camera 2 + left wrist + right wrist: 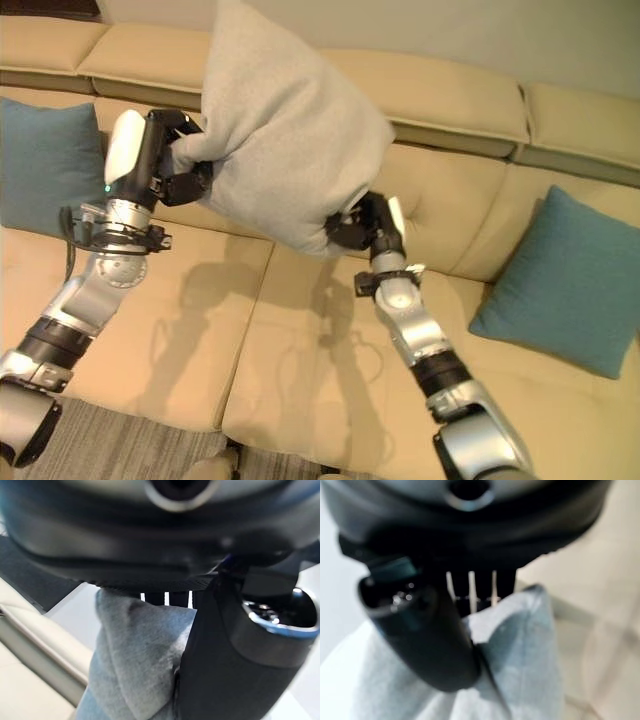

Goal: Pick up all the scattered cushions and arrange them neatly on the sofa.

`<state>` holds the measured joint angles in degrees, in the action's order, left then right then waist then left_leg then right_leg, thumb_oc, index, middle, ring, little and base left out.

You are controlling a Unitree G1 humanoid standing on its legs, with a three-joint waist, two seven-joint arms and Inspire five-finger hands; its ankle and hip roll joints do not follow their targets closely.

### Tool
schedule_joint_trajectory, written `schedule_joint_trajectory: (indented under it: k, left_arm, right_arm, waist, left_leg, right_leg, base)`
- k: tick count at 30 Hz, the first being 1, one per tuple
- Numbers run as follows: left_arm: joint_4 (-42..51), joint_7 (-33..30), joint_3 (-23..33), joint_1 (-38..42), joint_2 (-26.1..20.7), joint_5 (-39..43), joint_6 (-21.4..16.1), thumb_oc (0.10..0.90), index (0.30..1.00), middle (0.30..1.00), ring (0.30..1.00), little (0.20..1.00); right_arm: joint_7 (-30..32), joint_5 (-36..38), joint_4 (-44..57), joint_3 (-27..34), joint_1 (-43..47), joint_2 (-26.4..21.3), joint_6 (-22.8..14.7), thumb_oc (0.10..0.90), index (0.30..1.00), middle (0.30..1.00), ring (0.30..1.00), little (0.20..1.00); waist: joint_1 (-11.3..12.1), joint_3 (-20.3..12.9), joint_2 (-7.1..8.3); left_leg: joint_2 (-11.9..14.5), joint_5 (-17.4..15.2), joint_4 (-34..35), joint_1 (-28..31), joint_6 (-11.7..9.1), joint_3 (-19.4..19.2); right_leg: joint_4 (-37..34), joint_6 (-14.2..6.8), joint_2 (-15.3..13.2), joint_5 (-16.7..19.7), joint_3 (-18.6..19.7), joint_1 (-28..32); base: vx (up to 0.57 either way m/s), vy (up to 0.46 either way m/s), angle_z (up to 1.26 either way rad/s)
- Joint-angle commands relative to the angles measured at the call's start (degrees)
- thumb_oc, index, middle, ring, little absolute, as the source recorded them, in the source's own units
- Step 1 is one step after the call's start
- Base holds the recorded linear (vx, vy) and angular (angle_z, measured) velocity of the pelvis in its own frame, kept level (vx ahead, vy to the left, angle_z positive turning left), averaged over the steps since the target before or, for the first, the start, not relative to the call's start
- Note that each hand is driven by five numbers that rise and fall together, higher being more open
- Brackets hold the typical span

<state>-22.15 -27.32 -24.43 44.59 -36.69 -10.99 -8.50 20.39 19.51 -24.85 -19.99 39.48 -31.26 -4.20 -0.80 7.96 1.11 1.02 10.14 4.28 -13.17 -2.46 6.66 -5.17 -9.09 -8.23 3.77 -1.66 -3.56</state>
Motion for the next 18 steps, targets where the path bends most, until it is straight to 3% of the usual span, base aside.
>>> schedule_joint_trajectory:
  k: [1, 2, 5, 7, 8, 13, 14, 15, 18]
  left_arm:
    - [0.13, -2.36, -5.58, 14.38, 3.66, -0.84, -6.32, 0.400, 0.300, 0.300, 0.300, 0.300]
    - [-4.82, -4.15, -8.36, 20.73, 2.96, -1.08, -5.44, 0.400, 0.300, 0.300, 0.300, 0.300]
    - [-11.01, -5.84, -9.72, 25.43, 3.19, -0.12, -4.27, 0.400, 0.300, 0.300, 0.300, 0.300]
    - [-11.22, -5.87, -9.73, 25.70, 3.20, -0.06, -4.37, 0.400, 0.300, 0.300, 0.300, 0.300]
    - [-15.69, -6.72, -7.93, 25.93, 5.94, 5.38, -4.54, 0.400, 0.300, 0.300, 0.300, 0.300]
    - [-24.27, -3.67, -7.83, 26.47, 8.60, 14.88, -5.89, 0.400, 0.300, 0.300, 0.300, 0.300]
    - [-29.80, 0.10, -8.39, 26.16, 9.84, 20.11, -5.83, 0.800, 0.900, 0.900, 0.900, 0.900]
    - [-38.55, 4.18, -9.62, 29.04, 11.28, 24.15, -3.83, 0.800, 0.900, 0.900, 0.900, 0.900]
    - [-42.61, 6.32, -10.47, 30.64, 11.31, 25.90, -3.08, 0.800, 0.900, 0.900, 0.900, 0.900]
  right_arm:
    - [1.36, -3.96, 5.04, -1.19, 19.49, 0.01, -12.32, 0.400, 0.300, 0.300, 0.300, 0.300]
    - [2.49, -3.69, 0.25, -3.90, 26.79, -0.45, -12.23, 0.400, 0.300, 0.300, 0.300, 0.300]
    - [3.07, -3.02, -6.87, -6.69, 32.92, -0.76, -11.36, 0.400, 0.300, 0.300, 0.300, 0.300]
    - [3.02, -2.91, -7.18, -6.82, 33.29, -0.78, -11.49, 0.400, 0.300, 0.300, 0.300, 0.300]
    - [4.10, -3.22, -12.59, -8.13, 36.17, -0.09, -9.72, 0.400, 0.300, 0.300, 0.300, 0.300]
    - [3.83, -3.34, -19.98, -11.02, 39.35, -0.80, -8.08, 0.400, 0.300, 0.300, 0.300, 0.300]
    - [2.27, -2.58, -24.30, -12.27, 40.32, -0.61, -6.56, 0.634, 0.651, 0.651, 0.651, 0.651]
    - [-0.09, -2.35, -32.53, -15.30, 43.01, -1.00, -3.86, 0.800, 0.900, 0.900, 0.900, 0.900]
    - [-0.77, -2.48, -38.07, -15.90, 43.98, -0.15, -1.39, 0.800, 0.900, 0.900, 0.900, 0.900]
  waist:
    - [0.90, -5.56, -3.92]
    - [0.86, -4.08, -3.67]
    - [1.12, -2.44, -3.15]
    - [1.17, -2.47, -3.17]
    - [1.41, -0.18, -2.51]
    - [1.15, 1.61, -2.05]
    - [0.93, 3.14, -1.85]
    - [0.85, 4.56, -2.14]
    - [0.87, 5.93, -2.40]
  left_leg:
    - [3.09, -5.99, 0.72, 0.02, -5.44, -2.58]
    - [2.61, -5.36, 0.72, -3.53, -5.33, -2.86]
    - [2.44, -4.68, 0.72, -6.65, -5.32, -3.39]
    - [2.45, -4.64, 0.72, -6.87, -5.31, -3.45]
    - [2.51, -3.97, 0.72, -9.14, -5.49, -3.71]
    - [2.15, -2.71, 0.72, -12.24, -5.73, -3.61]
    - [2.05, -2.45, 0.72, -13.78, -6.04, -3.92]
    - [1.64, -1.71, 0.72, -15.59, -5.99, -3.96]
    - [1.41, -1.45, 0.72, -16.19, -5.94, -4.00]
  right_leg:
    - [0.17, 0.23, 2.98, -1.38, -2.74, -4.99]
    - [0.19, -0.34, 2.74, -0.10, -2.61, -8.66]
    - [0.17, -1.12, 2.16, 1.24, -2.34, -12.04]
    - [0.18, -1.13, 2.17, 1.29, -2.27, -12.29]
    - [0.18, -1.32, 1.68, 1.76, -1.99, -14.58]
    - [0.28, -1.44, 1.47, 2.80, -1.85, -17.66]
    - [0.18, -1.52, 1.34, 3.37, -1.77, -19.09]
    - [0.17, -1.69, 1.35, 4.12, -1.88, -20.91]
    - [0.17, -1.91, 1.28, 4.37, -1.80, -21.50]
  base:
    - [-0.07, 0.071, 0.04]
    - [-0.07, 0.072, 0.04]
    - [-0.06, 0.080, -0.03]
    - [-0.01, 0.043, -0.06]
    - [-0.02, 0.043, -0.05]
    - [-0.02, 0.026, -0.05]
    - [-0.04, 0.067, 0.00]
    - [-0.05, 0.084, -0.11]
    - [-0.03, 0.051, -0.12]
